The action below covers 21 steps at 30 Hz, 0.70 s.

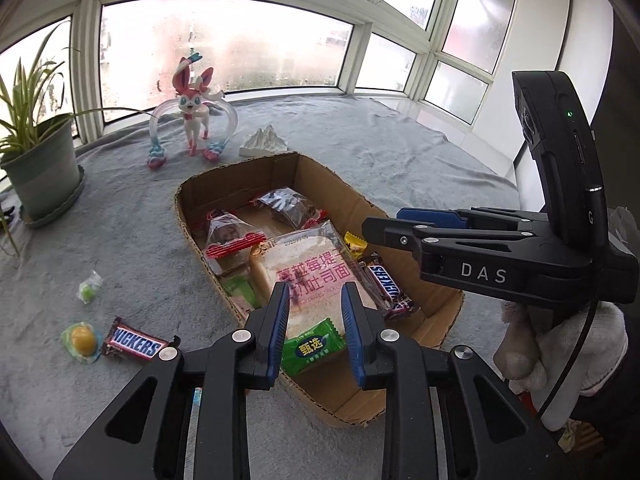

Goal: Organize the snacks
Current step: 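Move both tools back toward the Snickers bar and yellow ball candy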

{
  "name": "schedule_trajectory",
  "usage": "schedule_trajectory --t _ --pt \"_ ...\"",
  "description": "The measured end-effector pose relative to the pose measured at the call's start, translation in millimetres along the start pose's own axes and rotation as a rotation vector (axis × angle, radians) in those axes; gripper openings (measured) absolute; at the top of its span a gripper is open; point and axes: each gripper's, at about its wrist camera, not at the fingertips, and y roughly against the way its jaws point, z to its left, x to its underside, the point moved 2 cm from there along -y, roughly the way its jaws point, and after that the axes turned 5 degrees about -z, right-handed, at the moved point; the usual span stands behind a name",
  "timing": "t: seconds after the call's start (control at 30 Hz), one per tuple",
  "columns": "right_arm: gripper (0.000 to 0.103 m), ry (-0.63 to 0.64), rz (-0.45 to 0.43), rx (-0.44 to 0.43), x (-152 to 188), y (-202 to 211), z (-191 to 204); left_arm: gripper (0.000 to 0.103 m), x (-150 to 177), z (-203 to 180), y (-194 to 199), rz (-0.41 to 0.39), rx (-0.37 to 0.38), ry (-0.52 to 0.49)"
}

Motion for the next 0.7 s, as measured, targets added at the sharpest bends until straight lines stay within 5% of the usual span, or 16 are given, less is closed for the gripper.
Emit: schedule_trajectory --t 0.13,0.7 --pt "0.057 -0.017 -0.011 -0.008 2 8 7 0.028 0 6 10 -0.002 -0.047 -0.004" --pt "0.057 0.075 -0.033 -0.162 20 20 111 0.033 39 113 72 -0.002 -0.244 0.135"
